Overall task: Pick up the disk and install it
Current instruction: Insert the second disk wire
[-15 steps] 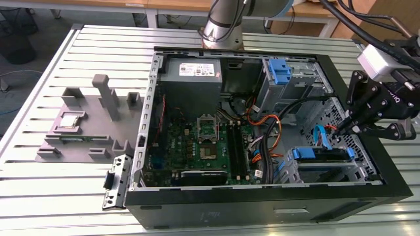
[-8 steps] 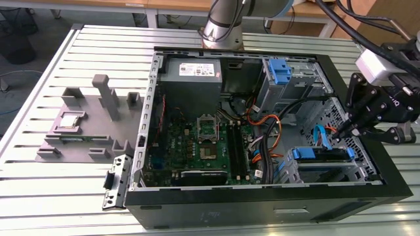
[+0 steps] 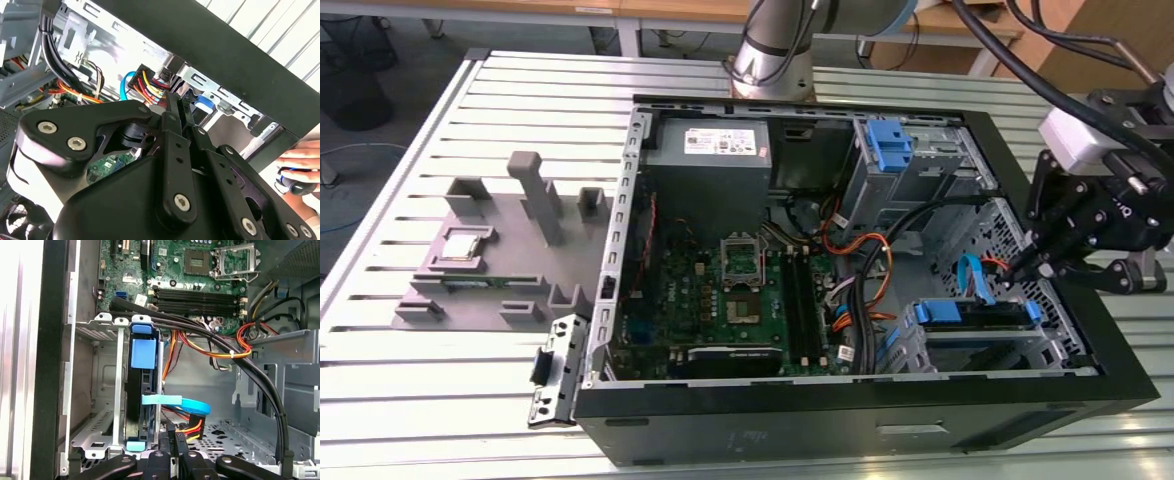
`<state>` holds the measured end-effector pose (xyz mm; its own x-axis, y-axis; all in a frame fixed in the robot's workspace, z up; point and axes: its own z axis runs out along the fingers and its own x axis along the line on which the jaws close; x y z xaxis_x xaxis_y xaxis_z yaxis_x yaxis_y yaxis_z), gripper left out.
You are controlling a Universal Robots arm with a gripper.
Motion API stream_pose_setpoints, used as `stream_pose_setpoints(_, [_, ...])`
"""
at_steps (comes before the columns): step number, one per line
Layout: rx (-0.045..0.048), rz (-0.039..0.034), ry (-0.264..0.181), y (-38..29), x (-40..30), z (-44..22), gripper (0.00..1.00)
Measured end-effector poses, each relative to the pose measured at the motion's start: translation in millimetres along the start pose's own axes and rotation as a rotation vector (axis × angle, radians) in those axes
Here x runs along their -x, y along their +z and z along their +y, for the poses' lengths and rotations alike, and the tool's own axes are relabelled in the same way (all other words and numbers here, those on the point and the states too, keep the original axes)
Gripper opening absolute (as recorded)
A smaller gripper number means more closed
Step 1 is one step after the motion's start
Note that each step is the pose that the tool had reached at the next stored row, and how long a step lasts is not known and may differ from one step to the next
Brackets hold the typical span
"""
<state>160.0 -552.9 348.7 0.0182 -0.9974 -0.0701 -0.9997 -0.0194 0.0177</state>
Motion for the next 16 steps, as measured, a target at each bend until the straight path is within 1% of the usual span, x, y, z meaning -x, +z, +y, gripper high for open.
stream_pose_setpoints(2, [-0.0051,0.0014,0.010,1.1,-0.1,1.1,0.16])
stream_pose_setpoints(7, [-0.0065,0.0020,0.010,1.3,-0.1,1.5,0.16])
stream_pose_setpoints(8, [-0.0128,0.0026,0.010,1.7,0.0,2.8,0.16])
stream_pose_setpoints(11, [-0.0427,0.0062,0.008,3.1,-0.1,8.4,0.16])
stream_pose_setpoints(13, [-0.0608,0.0093,0.007,4.2,-0.1,12.2,0.16])
stream_pose_setpoints(14, [-0.0677,0.0110,0.006,4.7,-0.1,14.1,0.16])
stream_pose_setpoints(15, [-0.0726,0.0130,0.006,5.2,-0.1,15.4,0.16])
stream_pose_setpoints(16, [-0.0752,0.0139,0.006,5.5,-0.2,16.2,0.16])
